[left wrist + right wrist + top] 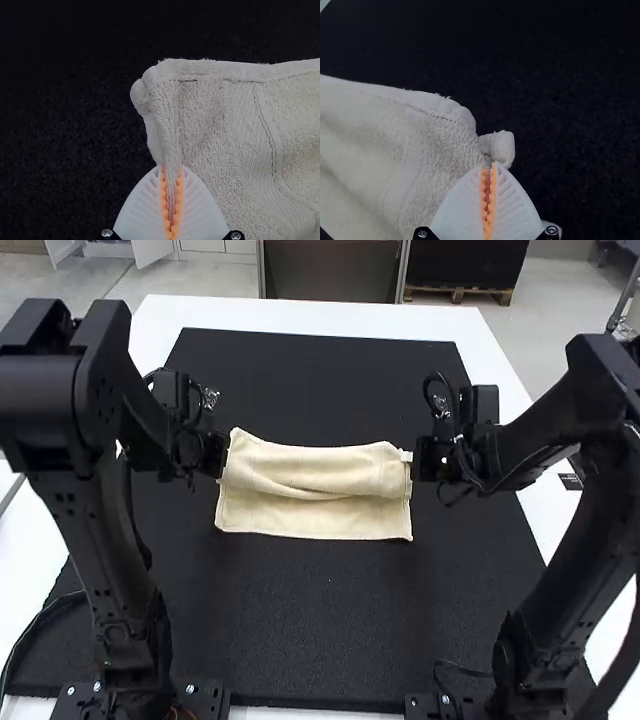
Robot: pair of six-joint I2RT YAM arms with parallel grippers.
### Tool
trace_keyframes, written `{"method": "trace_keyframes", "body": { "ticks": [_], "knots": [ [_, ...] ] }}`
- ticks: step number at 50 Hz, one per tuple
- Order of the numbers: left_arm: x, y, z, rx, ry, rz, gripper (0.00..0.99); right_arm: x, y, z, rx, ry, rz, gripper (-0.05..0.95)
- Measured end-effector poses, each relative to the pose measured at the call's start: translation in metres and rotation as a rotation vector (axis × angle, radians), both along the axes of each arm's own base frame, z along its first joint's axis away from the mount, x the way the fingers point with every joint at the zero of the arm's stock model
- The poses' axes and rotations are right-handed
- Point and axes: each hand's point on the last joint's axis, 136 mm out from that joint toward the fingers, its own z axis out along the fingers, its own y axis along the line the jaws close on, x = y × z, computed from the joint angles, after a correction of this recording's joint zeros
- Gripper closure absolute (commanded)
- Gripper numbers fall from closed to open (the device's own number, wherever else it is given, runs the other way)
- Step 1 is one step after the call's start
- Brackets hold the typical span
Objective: Fold the towel.
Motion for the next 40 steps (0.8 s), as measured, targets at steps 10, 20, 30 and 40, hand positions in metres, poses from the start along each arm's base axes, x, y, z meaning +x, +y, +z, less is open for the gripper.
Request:
{"method": "trace_keyframes", "body": {
  "ticks": [10,20,30,40],
  "knots": [
    [-0.012,0.000,0.003,0.006,-0.009,-0.005,0.975,-0.016,0.000,-0.011,0.003,0.034,0.009,0.92],
    [-0.021,0.012,-0.003,0.015,0.005,0.016,0.975,-0.024,0.001,-0.006,0.016,0.031,0.025,0.92],
    [-0.029,0.020,-0.012,0.020,0.035,0.014,0.975,-0.029,0.004,0.001,0.029,0.025,0.041,0.92],
    [-0.039,0.020,-0.022,0.032,0.060,-0.001,0.975,-0.032,0.005,-0.002,0.032,0.038,0.048,0.92]
  ]
}}
